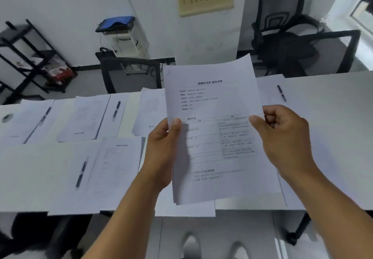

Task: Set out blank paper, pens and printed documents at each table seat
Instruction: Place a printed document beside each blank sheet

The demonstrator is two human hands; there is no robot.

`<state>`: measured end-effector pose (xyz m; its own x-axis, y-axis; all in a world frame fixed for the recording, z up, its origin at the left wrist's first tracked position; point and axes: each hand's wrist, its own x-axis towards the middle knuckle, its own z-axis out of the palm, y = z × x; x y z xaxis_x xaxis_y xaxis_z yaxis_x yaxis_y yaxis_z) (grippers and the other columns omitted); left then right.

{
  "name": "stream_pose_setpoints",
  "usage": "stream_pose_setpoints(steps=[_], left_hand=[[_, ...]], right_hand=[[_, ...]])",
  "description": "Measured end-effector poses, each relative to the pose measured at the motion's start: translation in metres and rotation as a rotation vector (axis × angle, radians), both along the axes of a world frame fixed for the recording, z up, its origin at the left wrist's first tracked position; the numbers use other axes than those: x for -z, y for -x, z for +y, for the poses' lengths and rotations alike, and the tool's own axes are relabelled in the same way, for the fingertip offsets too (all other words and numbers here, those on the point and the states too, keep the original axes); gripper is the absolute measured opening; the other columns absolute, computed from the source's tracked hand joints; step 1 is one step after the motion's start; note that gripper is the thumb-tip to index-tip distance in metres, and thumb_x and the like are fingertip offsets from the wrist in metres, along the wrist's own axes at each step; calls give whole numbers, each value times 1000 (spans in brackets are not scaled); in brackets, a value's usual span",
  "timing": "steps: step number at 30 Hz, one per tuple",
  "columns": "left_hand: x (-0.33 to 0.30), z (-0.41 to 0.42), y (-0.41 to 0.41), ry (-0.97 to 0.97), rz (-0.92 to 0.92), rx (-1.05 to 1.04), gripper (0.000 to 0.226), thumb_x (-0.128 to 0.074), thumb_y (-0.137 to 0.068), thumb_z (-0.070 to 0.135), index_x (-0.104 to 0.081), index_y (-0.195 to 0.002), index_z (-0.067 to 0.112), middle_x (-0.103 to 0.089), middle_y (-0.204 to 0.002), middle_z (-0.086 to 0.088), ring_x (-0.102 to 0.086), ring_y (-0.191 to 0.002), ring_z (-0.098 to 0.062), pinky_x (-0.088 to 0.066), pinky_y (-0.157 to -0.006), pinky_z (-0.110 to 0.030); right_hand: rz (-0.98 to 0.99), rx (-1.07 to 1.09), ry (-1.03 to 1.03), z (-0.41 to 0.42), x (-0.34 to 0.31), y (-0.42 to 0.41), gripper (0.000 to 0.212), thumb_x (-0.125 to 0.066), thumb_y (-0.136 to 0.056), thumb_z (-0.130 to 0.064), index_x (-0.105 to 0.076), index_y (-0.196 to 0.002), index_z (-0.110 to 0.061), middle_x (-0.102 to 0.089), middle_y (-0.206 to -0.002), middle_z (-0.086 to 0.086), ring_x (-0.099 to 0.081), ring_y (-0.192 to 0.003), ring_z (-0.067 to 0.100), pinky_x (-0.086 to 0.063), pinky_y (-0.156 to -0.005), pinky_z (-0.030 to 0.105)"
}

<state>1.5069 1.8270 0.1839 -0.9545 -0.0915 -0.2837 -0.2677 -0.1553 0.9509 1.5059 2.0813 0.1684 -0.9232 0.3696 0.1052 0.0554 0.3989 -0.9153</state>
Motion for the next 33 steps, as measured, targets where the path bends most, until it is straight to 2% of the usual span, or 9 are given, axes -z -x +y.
stream_pose_setpoints(steps=[3,6,9,13,17,21,23,29,33], left_hand=[[13,5,-13,-19,-18,-49,29,-62,-111,45,-81,-119,25,-84,-118,-4,-83,-105,-26,-67,-79,-32],[26,6,-25,-17,-32,-83,30,-60,-110,48,-82,-118,28,-84,-120,0,-81,-110,-23,-67,-84,-31],[37,3,-36,18,-63,-123,35,-59,-109,53,-82,-109,27,-84,-113,3,-82,-103,-16,-64,-78,-22],[46,-8,-42,16,-77,-132,35,-58,-111,52,-82,-108,27,-84,-115,0,-82,-104,-18,-64,-79,-23],[47,-23,-43,52,-77,-159,34,-58,-113,47,-82,-99,28,-85,-106,5,-81,-94,-7,-60,-73,-17],[50,-38,-41,49,-47,-146,37,-57,-112,49,-82,-115,23,-84,-119,0,-80,-110,-16,-64,-83,-22],[51,-44,-39,35,-51,-153,38,-58,-112,49,-82,-115,20,-84,-118,-2,-81,-107,-15,-63,-81,-20],[61,-62,-36,37,-66,-142,37,-57,-113,44,-82,-111,17,-85,-113,0,-82,-98,-11,-62,-74,-18],[68,-77,-35,86,-83,-120,36,-58,-111,50,-82,-107,23,-85,-113,-1,-82,-96,-16,-66,-77,-26]], right_hand=[[-9,-6,33,5,15,-4,23,-83,-97,-35,-70,-113,-25,-73,-97,-13,-70,-85,1,-55,-78,21],[-32,-4,17,8,27,-10,16,-81,-98,-35,-67,-101,-27,-72,-90,-13,-69,-80,0,-55,-75,24],[-75,-38,44,7,41,-13,15,-77,-101,-33,-67,-92,-27,-72,-79,-14,-63,-66,-1,-53,-69,27],[-117,-62,49,1,58,-14,18,-74,-103,-33,-67,-88,-25,-69,-74,-15,-55,-57,0,-49,-61,28],[-148,-77,5,-5,71,-14,21,-71,-104,-37,-64,-88,-26,-67,-75,-11,-52,-55,1,-47,-57,30],[-170,-62,-59,-6,86,-12,23,-69,-105,-37,-60,-86,-29,-64,-71,-21,-53,-55,-1,-41,-56,27],[-185,-45,-72,-2,95,-12,21,-68,-105,-36,-60,-86,-31,-64,-71,-22,-55,-56,-1,-42,-58,27],[-281,2,-149,11,140,-21,21,-64,-107,-34,-56,-89,-26,-64,-82,-1,-59,-71,20,-44,-60,32],[-401,12,-204,16,173,-32,21,-60,-109,-30,-54,-91,-23,-62,-84,3,-57,-71,21,-38,-57,31]])
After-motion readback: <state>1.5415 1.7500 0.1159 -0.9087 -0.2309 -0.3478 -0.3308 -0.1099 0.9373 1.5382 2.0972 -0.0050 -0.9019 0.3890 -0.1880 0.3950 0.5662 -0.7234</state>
